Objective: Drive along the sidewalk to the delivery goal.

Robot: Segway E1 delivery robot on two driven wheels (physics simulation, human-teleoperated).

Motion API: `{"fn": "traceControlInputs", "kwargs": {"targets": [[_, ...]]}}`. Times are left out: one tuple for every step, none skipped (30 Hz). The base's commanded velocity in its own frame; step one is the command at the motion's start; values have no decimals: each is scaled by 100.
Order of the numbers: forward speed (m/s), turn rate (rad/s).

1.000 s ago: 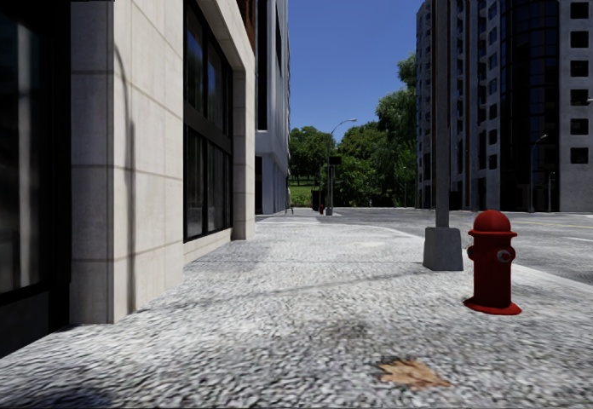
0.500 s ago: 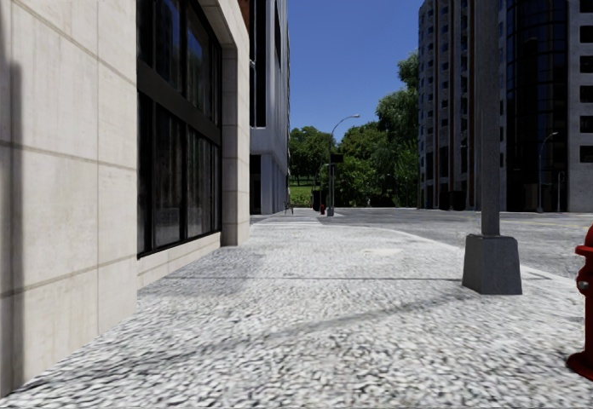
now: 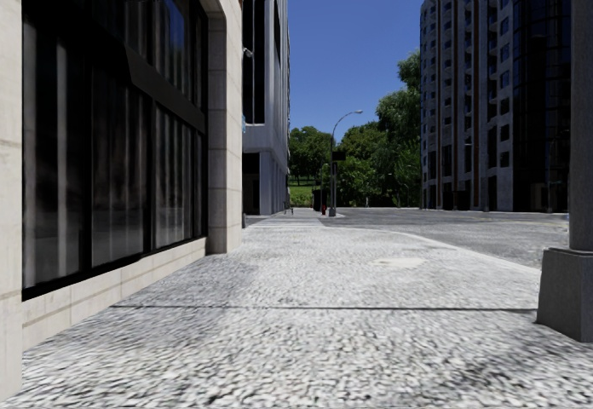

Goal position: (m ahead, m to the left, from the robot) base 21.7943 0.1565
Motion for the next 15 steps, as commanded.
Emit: {"fn": "traceControlInputs", "kwargs": {"targets": [[200, 0], [200, 0], [200, 0], [200, 0], [200, 0], [200, 0], [200, 0], [200, 0], [200, 0], [200, 0], [200, 0], [200, 0], [200, 0], [200, 0], [200, 0]]}}
